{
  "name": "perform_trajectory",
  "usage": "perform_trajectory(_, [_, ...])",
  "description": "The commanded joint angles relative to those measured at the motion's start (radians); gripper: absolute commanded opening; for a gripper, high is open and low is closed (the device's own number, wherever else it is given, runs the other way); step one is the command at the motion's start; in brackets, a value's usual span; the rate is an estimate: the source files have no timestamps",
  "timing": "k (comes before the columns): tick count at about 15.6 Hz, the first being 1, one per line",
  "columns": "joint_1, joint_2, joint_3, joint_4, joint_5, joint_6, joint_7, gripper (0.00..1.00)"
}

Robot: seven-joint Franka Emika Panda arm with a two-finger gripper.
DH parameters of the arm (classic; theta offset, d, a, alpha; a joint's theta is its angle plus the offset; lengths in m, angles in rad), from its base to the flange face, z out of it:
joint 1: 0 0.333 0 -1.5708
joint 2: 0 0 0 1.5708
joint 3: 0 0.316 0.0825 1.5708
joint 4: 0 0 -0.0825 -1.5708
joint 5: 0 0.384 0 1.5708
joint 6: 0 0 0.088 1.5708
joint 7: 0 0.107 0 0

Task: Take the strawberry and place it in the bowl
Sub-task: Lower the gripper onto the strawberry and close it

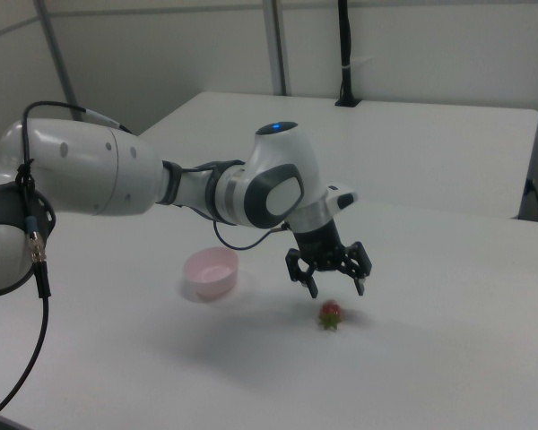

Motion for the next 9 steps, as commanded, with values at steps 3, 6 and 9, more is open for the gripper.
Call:
perform_trajectory(3, [0.014, -0.015, -0.029, -0.037, 0.031, -0.004, -0.094, 0.96])
perform_trajectory(6, [0.014, -0.013, -0.029, -0.061, 0.031, -0.006, -0.14, 0.73])
perform_trajectory(9, [0.013, -0.012, -0.029, -0.072, 0.034, -0.006, -0.189, 0.43])
